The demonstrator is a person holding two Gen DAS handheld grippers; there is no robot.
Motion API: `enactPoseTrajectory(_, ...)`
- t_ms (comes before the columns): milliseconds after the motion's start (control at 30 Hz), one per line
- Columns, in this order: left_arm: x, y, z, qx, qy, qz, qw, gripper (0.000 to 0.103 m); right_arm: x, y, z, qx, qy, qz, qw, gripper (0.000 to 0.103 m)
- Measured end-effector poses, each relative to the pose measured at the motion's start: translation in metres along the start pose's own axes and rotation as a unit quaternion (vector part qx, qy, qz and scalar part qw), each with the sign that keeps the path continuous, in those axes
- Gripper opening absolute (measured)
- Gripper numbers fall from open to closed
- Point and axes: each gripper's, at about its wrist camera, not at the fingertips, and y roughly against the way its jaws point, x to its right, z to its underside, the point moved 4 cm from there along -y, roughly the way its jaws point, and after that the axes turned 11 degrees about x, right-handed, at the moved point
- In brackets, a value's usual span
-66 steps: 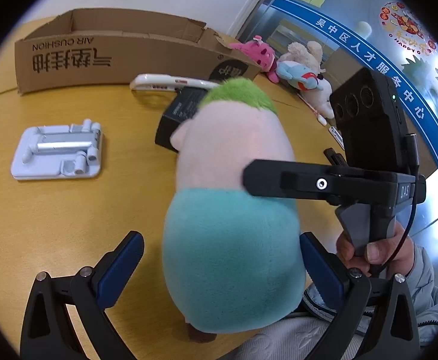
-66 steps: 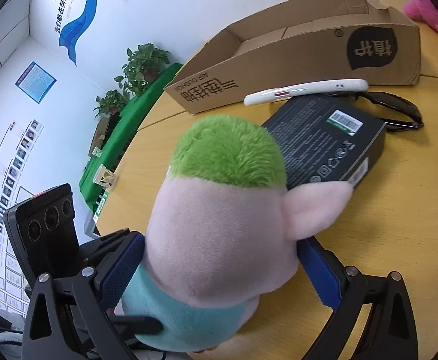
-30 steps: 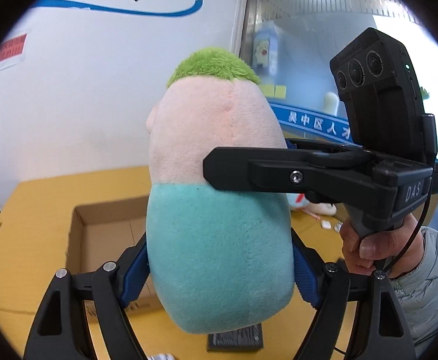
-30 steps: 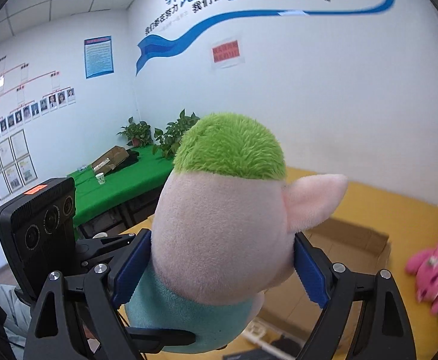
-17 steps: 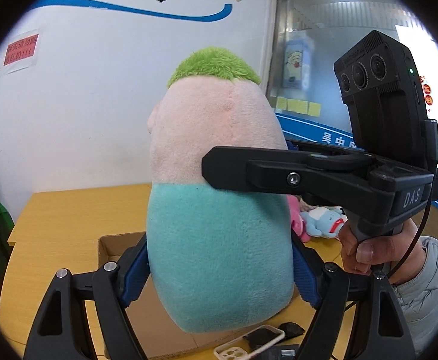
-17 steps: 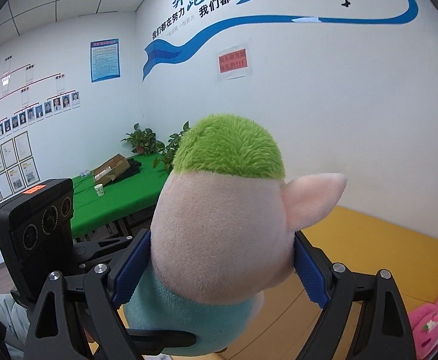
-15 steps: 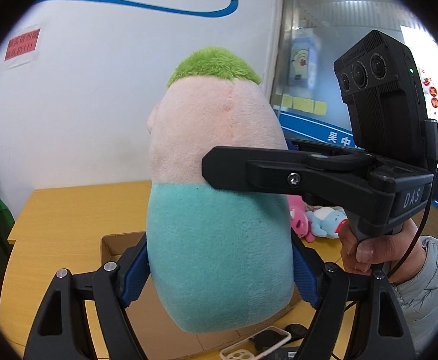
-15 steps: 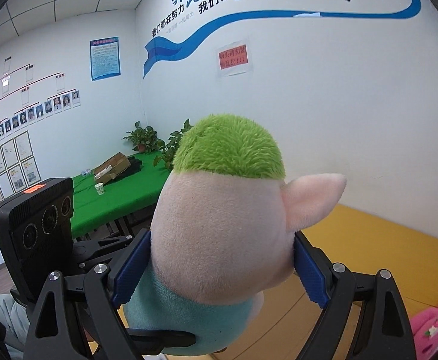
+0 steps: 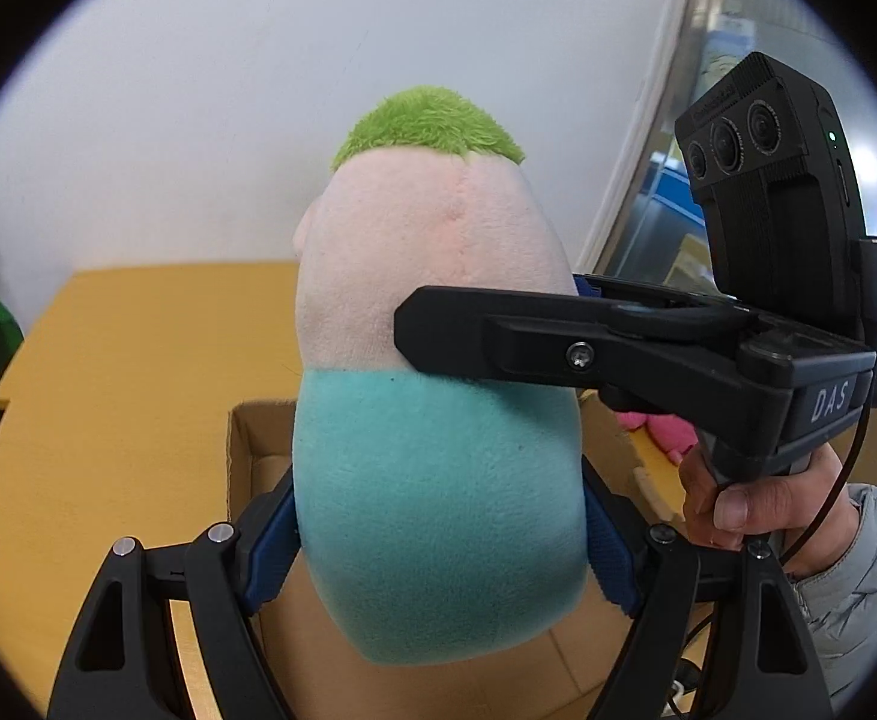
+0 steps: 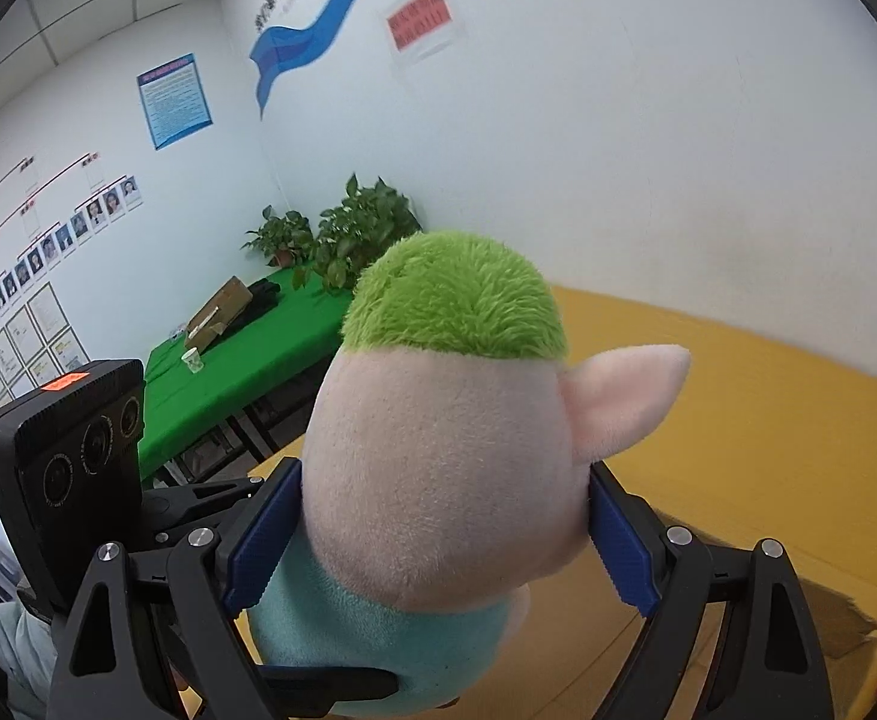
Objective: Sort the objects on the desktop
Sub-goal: 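Carry the plush with both tools and lower it into the cardboard box, then open both tools to release the plush and withdraw upward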
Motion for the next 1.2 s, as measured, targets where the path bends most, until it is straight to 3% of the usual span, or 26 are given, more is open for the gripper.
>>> enactPoseTrajectory(300, -0.072, -0.090, 0.042, -0.108, 0.060, -0.023, 0.9921, 0.081, 0.093, -0.107, 0.066, -0.061, -0.127, -0.020, 0.990, 0.089)
enactPoseTrajectory(567, -0.110, -0.115, 0.073, -0.184, 0.097, -0.050, 0.9769, 0.081, 0.119, -0.157, 0.120, -0.116, -0.188, -0.037, 0.975, 0.089)
enactPoseTrajectory(633, -0.113, -0.116, 0.075, -0.191, 0.082, -0.065, 0.9760, 0.081, 0.118, -0.163, 0.131, -0.126, -0.191, -0.033, 0.973, 0.090)
enactPoseTrajectory(767, -0.116, -0.118, 0.077, -0.204, 0.080, -0.077, 0.9726, 0.085, 0.135, -0.169, 0.143, -0.145, -0.210, 0.004, 0.967, 0.103)
enactPoseTrajectory(867, -0.117, -0.115, 0.078, -0.204, 0.072, -0.086, 0.9725, 0.086, 0.136, -0.168, 0.144, -0.146, -0.210, 0.002, 0.967, 0.103)
enactPoseTrajectory(1000, -0.120, -0.103, 0.078, -0.197, 0.072, -0.102, 0.9723, 0.086, 0.117, -0.174, 0.136, -0.147, -0.165, 0.018, 0.975, 0.103)
enactPoseTrajectory(1200, -0.131, -0.061, 0.065, -0.158, 0.055, -0.136, 0.9765, 0.086, 0.107, -0.168, 0.121, -0.140, -0.161, 0.034, 0.976, 0.103)
